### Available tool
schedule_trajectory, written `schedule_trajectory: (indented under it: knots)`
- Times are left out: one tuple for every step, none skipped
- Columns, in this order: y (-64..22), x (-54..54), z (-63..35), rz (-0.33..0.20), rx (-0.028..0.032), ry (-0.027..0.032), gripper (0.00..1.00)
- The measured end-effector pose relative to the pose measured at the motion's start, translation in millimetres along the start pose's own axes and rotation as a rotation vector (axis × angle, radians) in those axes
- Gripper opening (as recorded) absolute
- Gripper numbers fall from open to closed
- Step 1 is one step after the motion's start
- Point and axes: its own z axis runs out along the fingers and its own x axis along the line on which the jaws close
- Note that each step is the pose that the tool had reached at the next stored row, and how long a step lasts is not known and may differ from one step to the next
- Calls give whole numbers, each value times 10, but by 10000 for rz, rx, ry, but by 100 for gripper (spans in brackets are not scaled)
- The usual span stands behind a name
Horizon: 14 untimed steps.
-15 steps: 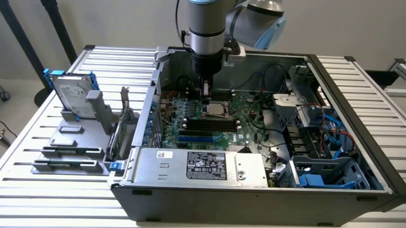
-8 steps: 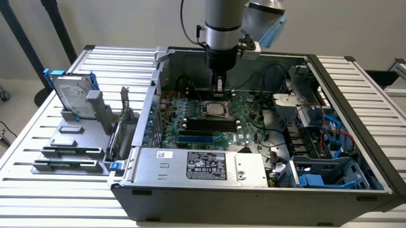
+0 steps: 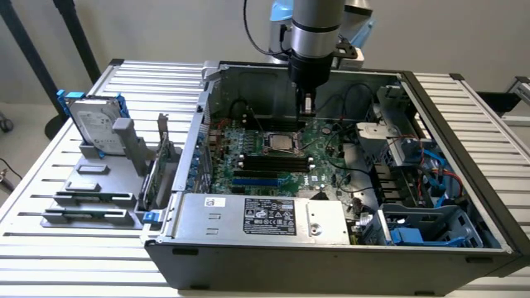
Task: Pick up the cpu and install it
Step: 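Close the cpu cover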
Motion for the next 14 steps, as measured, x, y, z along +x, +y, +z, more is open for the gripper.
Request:
schedule_trajectory:
  knots:
    - [46,2,-8,0,0,6,11]
    - [91,3,-15,0,0,15,11]
    - [138,5,-23,1,1,23,11]
    - [183,7,-30,1,0,30,11]
    - [228,8,-36,1,1,34,11]
    - [273,10,-41,2,1,38,11]
    - [318,11,-46,1,0,44,11]
    - [363,12,-52,2,0,47,11]
    - [403,14,-58,2,1,49,11]
    - [438,15,-62,2,2,50,11]
    - [464,16,-62,3,2,51,11]
    - [487,17,-61,3,1,53,11]
    - [509,17,-60,2,1,55,11]
    - [526,18,-59,2,1,57,11]
